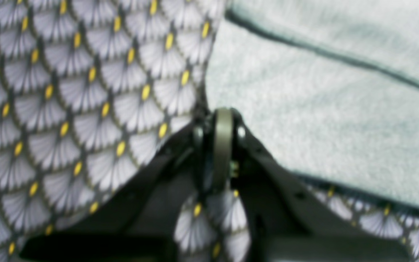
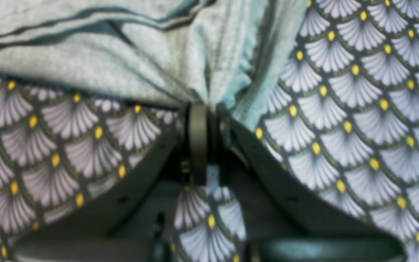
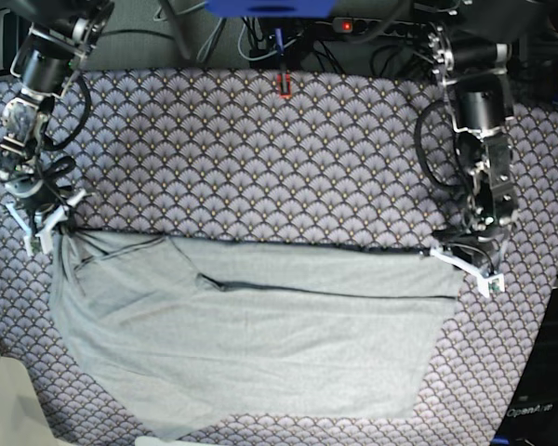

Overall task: Fold the T-shirt properly
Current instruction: 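Drag the folded shirt back toward the robot with both grippers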

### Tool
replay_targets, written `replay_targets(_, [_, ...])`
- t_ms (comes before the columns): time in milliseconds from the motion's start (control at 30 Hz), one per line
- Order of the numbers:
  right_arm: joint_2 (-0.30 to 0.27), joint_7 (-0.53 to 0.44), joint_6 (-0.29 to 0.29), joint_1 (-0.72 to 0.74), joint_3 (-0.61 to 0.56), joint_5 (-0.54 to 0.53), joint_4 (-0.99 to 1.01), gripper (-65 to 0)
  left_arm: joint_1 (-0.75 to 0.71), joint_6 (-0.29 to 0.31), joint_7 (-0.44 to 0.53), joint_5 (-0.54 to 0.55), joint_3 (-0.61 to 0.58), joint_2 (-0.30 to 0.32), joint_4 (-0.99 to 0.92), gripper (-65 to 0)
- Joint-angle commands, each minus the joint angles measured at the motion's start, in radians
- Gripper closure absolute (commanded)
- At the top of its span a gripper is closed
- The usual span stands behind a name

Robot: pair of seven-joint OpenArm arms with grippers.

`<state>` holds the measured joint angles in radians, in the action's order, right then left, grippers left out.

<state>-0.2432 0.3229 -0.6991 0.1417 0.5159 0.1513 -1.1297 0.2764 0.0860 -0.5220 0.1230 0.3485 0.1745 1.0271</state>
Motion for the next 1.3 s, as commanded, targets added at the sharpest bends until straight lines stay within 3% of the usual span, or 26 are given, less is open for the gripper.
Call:
replay_targets(0, [-0.017, -0.018, 0.001, 0.008, 0.003, -0.011, -0.04, 0.0, 0.024, -0.004, 0.016, -0.003, 0.004, 0.015, 0.045, 0.0])
replay_targets(400, [-0.017, -0.017, 0.001, -0.132, 0.011, -0.012, -0.189, 0.0, -0.081, -0.002, -0.142, -0.003, 0.007, 0.017, 0.296, 0.0])
replay_targets(600, [-0.017, -0.021, 0.001, -0.19, 0.011, -0.014, -0.211, 0.0, -0.196, -0.002, -0.16, -0.003, 0.01, 0.017, 0.407, 0.0])
replay_targets(833, [-0.018, -0.044, 0.001, -0.267, 0.04, -0.015, -0.224, 0.0, -0.302, 0.004, -0.162, -0.001, 0.119, 0.015, 0.483, 0.0])
replay_targets(1033, [0.051, -0.136, 0.001, -0.368, 0.114, -0.014, -0.347, 0.0, -0.355, 0.18, -0.163, -0.012, 0.226, 0.007, 0.49, 0.0])
replay_targets(1267, [0.101, -0.138, 0.001, -0.434, 0.221, -0.011, -0.422, 0.0, -0.418, 0.226, -0.211, -0.007, 0.263, 0.007, 0.537, 0.0])
